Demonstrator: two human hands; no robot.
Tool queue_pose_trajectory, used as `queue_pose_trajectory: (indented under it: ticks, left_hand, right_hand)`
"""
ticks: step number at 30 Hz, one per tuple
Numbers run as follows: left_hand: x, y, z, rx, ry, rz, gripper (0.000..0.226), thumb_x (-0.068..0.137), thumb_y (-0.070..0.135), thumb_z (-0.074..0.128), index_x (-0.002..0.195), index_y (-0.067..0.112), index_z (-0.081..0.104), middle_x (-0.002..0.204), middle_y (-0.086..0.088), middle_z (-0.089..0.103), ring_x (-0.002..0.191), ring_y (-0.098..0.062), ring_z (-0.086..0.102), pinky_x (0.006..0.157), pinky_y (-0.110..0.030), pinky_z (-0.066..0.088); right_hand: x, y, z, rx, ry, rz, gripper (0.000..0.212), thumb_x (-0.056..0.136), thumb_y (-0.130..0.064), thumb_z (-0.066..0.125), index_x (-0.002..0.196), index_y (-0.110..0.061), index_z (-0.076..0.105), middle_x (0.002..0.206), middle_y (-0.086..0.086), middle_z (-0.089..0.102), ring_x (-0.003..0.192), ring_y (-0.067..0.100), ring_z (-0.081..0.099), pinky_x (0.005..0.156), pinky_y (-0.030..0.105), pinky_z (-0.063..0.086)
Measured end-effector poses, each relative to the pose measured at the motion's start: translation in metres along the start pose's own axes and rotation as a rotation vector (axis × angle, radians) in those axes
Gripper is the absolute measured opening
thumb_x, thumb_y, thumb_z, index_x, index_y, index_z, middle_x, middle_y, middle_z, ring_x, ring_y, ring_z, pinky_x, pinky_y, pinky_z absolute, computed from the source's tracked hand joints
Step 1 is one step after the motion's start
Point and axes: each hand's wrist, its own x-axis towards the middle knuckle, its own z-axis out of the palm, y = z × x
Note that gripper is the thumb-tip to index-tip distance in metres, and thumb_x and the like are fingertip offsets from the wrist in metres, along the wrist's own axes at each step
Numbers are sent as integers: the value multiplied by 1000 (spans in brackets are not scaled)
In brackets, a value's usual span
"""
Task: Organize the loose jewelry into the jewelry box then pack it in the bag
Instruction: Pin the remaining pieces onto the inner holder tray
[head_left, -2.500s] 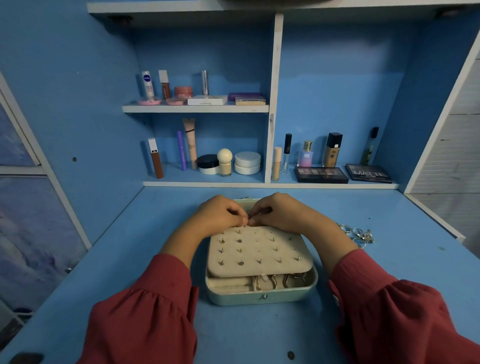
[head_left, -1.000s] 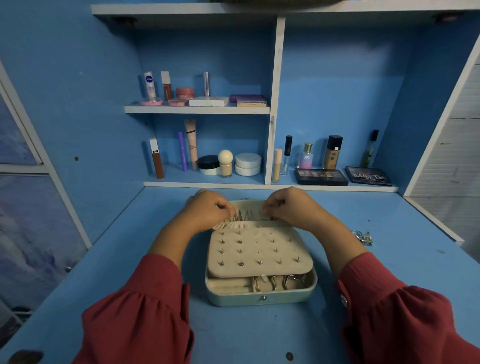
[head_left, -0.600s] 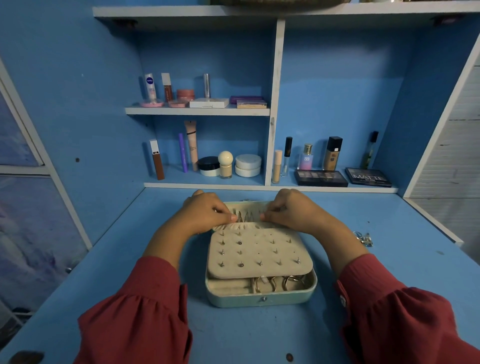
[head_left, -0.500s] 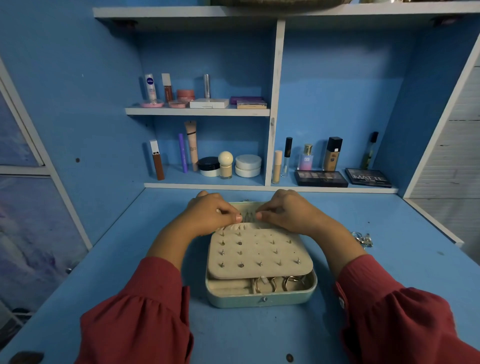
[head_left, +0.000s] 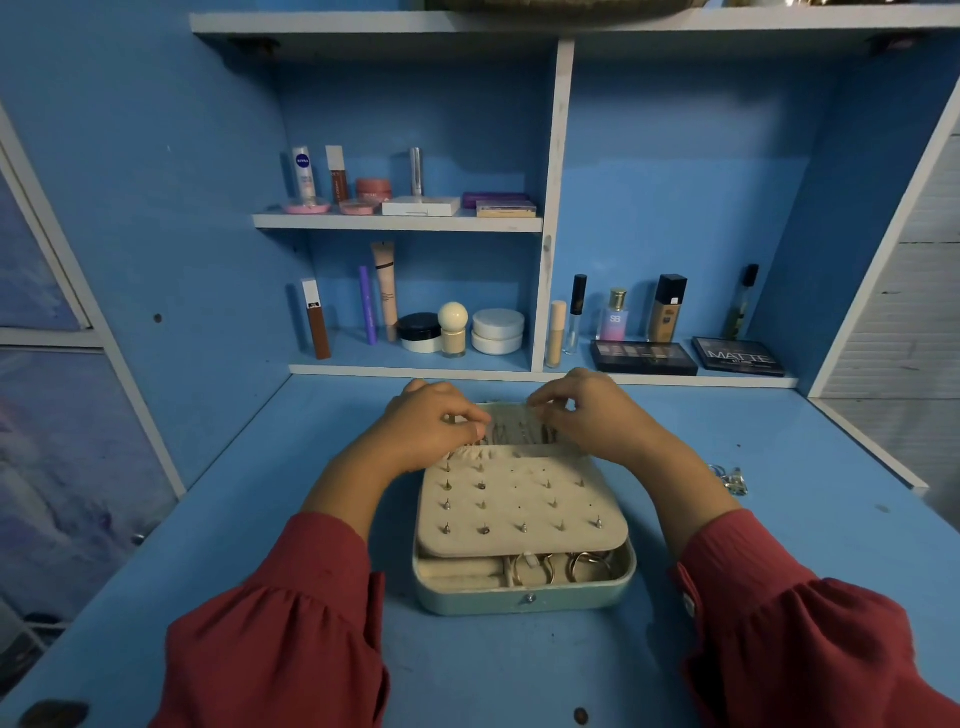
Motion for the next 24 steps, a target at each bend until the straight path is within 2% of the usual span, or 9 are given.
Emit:
queue_pose_trajectory:
  ticks: [2,5,9,12,14,17,20,21,24]
  left_hand:
    - [1,3,5,57,-39,31,25,91,34,60,114,33,68,124,15,55,121,-13,34,109,-36,28]
    - [2,7,8,98,-120,39,27,91,38,58,116,32,68,136,17,49,129,-11,28,113,-37,22]
    - [4,6,7,62,-160,45,24,92,37,57,109,29,72,137,16,47,129,-12,27,113,-37,21]
    - [4,7,7,-70,-151,41,25,93,34,57,109,22,72,135,13,50,129,-13,29,111,-31,23]
    - [5,8,8,-112,-101,47,30,93,37,56,114,22,70,137,11,50,132,-13,28,112,-31,22]
    - [8,4,11,11,-100,0,50,90,59,47,124,26,64,144,15,42,135,-11,22,115,-34,19]
    - [10,-4,15,-12,-146,-94,92,63,92,33,128,32,60,146,15,39,134,-9,24,110,-26,19]
    - [11,-6,16,-51,-137,-100,94,61,92,32,126,31,61,144,15,41,134,-8,25,108,-24,19]
    - [12,-3,11,-91,-72,-79,68,82,78,33,109,28,70,137,16,50,135,-8,25,113,-29,18]
  right_hand:
    - [2,6,1,-64,-19,40,27,93,-20,52,109,-28,72,111,0,57,105,16,51,93,33,46]
    - [3,9,2,-147,-91,58,30,90,-19,51,103,-34,74,115,-2,59,109,20,50,92,39,49]
    - [0,5,-1,-160,-104,52,32,86,-18,50,93,-35,76,107,-6,57,106,18,48,88,37,48]
    - [-1,3,-4,-97,-72,57,33,86,-16,49,89,-32,78,95,-12,59,103,16,51,83,35,50]
    - [-1,3,-5,-75,-51,65,31,88,-20,49,97,-33,76,104,-7,59,107,16,49,89,37,47]
    - [0,2,-2,-108,-114,27,29,93,-31,48,109,-40,70,107,-7,51,112,19,43,96,38,37]
    - [-1,-3,3,-108,-214,10,28,95,-42,45,112,-43,67,111,-9,47,114,16,37,95,33,29]
    - [-1,-5,5,-108,-228,7,28,95,-43,44,110,-41,67,111,-10,45,114,15,36,95,32,27]
    - [0,-9,5,-108,-212,-15,32,98,-39,39,109,-33,69,113,-10,43,116,15,35,95,31,25]
